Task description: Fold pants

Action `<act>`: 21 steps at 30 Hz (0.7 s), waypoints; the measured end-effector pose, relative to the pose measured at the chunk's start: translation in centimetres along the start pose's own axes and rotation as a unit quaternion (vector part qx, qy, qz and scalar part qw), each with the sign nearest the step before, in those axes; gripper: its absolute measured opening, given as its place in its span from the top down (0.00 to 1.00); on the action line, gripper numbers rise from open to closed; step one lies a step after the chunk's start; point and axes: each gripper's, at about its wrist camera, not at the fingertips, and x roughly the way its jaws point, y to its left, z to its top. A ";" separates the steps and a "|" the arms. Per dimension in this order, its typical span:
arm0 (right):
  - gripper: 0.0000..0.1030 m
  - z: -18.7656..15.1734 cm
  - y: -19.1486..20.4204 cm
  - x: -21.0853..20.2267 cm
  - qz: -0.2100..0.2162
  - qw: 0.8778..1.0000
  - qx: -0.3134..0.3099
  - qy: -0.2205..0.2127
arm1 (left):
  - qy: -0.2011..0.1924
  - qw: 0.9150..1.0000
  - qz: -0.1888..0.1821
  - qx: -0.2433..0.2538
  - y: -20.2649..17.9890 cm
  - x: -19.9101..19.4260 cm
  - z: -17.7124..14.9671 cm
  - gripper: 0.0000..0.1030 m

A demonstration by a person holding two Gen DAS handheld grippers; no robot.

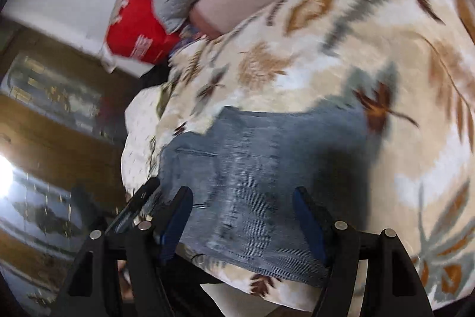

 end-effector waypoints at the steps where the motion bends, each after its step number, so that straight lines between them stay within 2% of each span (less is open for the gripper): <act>1: 0.29 0.5 0.9 0.4 -0.006 1.000 -0.013 0.003 | 0.009 1.000 0.016 -0.011 1.5 1.0 0.1 0.10; 3: 0.29 2.2 3.4 2.1 -0.022 0.999 -0.046 0.015 | 0.032 0.998 0.041 -0.026 3.3 2.5 -0.4 0.10; 6: 0.30 5.2 6.2 5.8 -0.044 0.995 -0.083 0.031 | 0.065 0.996 0.036 -0.043 5.0 4.8 -1.5 0.10; 7: 0.30 6.0 6.7 7.0 -0.052 0.994 -0.088 0.038 | 0.063 0.997 0.035 -0.040 5.0 5.1 -1.8 0.10; 10: 0.41 8.7 8.1 11.8 -0.094 0.987 -0.110 0.073 | 0.057 0.997 0.037 -0.026 4.7 5.2 -2.0 0.10; 12: 0.44 10.2 8.3 15.1 -0.122 0.981 -0.120 0.095 | 0.059 0.997 0.027 -0.037 5.2 5.3 -2.0 0.10; 15: 0.48 11.3 7.7 18.8 -0.148 0.974 -0.124 0.121 | 0.057 0.998 0.021 -0.035 5.3 5.1 -2.2 0.10; 17: 0.54 11.4 7.4 20.4 -0.150 0.971 -0.128 0.133 | 0.055 0.998 0.017 -0.032 5.3 5.2 -2.2 0.10; 21: 0.60 11.0 7.2 23.2 -0.173 0.961 -0.150 0.157 | 0.054 0.998 0.010 -0.031 5.5 5.1 -2.3 0.10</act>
